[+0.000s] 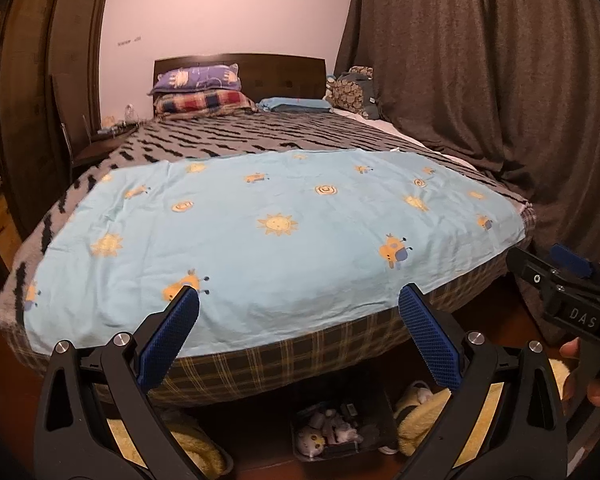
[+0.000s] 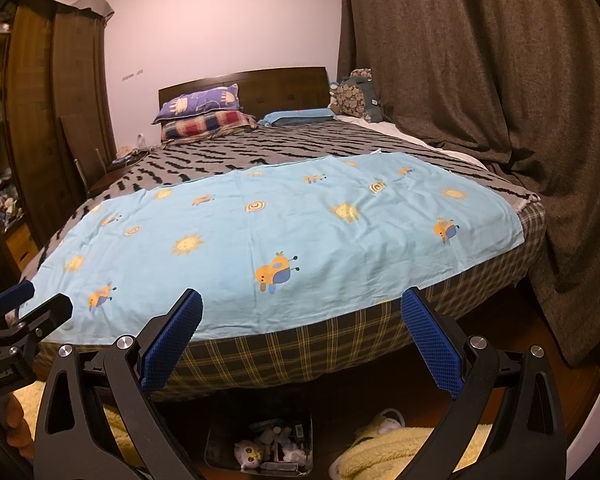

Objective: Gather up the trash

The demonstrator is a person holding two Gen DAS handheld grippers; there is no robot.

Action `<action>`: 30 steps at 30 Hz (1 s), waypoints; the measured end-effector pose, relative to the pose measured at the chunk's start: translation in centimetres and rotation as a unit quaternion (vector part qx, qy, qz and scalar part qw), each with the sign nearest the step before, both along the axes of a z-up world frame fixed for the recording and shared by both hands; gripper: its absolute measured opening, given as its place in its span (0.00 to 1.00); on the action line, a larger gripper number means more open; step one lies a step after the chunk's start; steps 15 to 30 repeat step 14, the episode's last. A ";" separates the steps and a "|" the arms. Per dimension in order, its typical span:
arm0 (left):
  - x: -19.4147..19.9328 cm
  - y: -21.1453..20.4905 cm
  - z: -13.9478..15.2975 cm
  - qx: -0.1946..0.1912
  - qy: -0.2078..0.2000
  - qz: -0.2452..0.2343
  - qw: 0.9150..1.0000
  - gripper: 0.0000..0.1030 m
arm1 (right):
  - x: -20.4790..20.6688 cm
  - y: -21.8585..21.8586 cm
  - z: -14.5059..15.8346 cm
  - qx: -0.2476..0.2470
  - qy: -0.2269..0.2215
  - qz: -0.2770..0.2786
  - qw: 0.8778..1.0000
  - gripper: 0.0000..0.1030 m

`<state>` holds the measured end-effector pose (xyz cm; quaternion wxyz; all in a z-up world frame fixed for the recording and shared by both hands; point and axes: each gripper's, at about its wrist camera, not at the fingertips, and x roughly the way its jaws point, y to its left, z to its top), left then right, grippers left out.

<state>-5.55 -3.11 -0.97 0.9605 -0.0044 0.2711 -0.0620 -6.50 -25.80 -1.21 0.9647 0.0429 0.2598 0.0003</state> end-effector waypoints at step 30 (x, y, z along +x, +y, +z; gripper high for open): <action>1.7 0.5 -0.2 0.010 0.002 0.014 1.000 0.92 | 1.7 -0.2 -0.4 0.006 0.008 0.008 1.000 0.97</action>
